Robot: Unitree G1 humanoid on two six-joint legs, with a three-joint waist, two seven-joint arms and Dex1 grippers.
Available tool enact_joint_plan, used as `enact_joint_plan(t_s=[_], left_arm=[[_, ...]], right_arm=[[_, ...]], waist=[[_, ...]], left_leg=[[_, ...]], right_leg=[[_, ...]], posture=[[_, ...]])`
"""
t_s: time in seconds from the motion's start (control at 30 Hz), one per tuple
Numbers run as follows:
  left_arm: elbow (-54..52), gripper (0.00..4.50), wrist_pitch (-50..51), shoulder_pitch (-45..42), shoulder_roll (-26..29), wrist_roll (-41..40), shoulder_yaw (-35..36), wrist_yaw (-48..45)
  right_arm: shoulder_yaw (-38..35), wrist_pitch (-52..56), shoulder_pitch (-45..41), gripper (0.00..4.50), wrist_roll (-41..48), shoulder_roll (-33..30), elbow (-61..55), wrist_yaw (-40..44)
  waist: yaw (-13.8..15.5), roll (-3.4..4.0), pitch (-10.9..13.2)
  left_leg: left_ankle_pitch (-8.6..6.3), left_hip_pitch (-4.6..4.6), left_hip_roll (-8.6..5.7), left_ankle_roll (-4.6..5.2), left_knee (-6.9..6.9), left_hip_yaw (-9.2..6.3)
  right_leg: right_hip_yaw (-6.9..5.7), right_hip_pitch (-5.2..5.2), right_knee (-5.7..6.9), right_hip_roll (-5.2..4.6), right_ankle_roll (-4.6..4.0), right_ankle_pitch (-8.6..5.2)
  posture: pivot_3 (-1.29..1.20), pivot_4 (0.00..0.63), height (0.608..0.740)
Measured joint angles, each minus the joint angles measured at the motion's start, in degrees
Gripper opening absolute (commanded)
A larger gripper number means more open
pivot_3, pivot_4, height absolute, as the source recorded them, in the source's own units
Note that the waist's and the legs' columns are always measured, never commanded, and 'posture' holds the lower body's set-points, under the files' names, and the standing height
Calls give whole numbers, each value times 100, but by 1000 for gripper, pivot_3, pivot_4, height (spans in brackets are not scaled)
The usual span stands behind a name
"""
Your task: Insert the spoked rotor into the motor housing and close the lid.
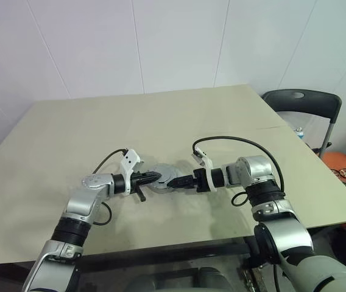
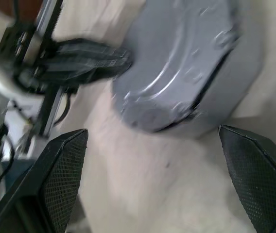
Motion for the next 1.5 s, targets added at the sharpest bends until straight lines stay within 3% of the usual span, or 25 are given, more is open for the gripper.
enact_joint_plan(t_s=[0.53, 0.93, 1.5], left_arm=[[-33, 0, -18, 55, -8, 1, 31, 134], [-11, 0, -19, 119, 23, 16, 169, 230], [117, 0, -73, 108, 65, 25, 208, 229]], right_arm=[[-92, 165, -32, 4458, 446, 44, 71, -715], [-671, -26, -330, 4458, 465, 741, 704, -1524], [-1257, -325, -643, 4458, 555, 1166, 1545, -2145]], waist=[[-6, -1, -1], [-205, -10, -7], [-394, -17, -13]], left_leg=[[0, 14, 1, 0, 3, 0], [5, 30, 12, -8, 2, -1], [5, 86, 18, -8, -14, -5]], right_leg=[[-1, 17, -4, 3, 2, -1], [2, 22, 7, 15, 3, -2], [2, 55, 9, 18, 17, -10]], posture=[[0, 0, 740], [0, 0, 740], [0, 0, 740]])
